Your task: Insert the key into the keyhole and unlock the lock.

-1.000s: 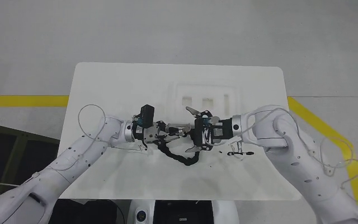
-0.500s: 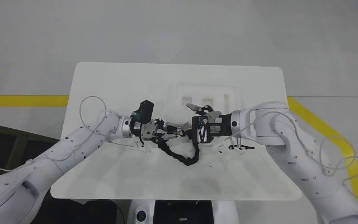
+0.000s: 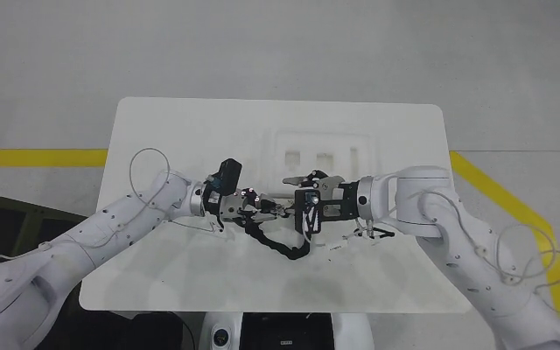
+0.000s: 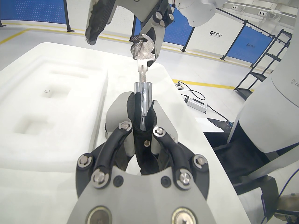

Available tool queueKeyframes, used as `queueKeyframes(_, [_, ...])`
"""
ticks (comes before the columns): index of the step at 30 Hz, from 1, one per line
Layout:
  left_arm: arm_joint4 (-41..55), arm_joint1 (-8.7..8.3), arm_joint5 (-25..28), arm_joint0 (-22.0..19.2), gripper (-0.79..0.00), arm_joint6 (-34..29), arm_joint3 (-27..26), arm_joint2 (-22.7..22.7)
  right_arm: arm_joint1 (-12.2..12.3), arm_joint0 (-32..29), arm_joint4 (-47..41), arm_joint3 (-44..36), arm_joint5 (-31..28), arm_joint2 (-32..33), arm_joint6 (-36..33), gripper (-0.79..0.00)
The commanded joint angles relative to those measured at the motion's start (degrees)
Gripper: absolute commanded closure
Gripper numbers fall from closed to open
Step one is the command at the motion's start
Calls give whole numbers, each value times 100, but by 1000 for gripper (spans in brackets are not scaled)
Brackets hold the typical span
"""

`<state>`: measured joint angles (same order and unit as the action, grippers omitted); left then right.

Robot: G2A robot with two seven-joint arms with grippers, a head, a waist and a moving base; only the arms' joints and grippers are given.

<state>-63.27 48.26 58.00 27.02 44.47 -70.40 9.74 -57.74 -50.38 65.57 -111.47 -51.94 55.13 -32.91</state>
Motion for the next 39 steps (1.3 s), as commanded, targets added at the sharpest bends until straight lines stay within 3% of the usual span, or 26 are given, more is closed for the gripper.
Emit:
queueKeyframes(1, [-3, 2, 0, -4, 0, -1, 1, 0, 3, -1, 14, -32, -25, -7, -5, -372])
queueKeyframes(5, [-22, 6, 0, -9, 0, 0, 5, 0, 3, 5, -6, -43, -44, -39, -26, -357])
queueKeyframes(12, [-86, -3, 0, -16, 0, 92, 5, 0, -16, 42, -343, 175, 16, -101, -8, -222])
queueKeyframes(18, [-162, -10, 0, -33, 0, 181, 31, 0, -25, 44, -1134, 434, 3, -128, 42, -206])
queueKeyframes(21, [-160, -17, 0, -69, 0, 181, 13, 0, -20, 88, -1562, 518, 88, -124, -133, -163])
queueKeyframes(27, [-139, -41, 0, -119, 0, 181, -29, 25, -11, 166, -2615, 634, 532, -163, -700, 0])
queueKeyframes(39, [-236, -117, 0, -42, 0, 181, -119, 234, -1, 168, -4139, 775, 1498, -172, -1358, 0])
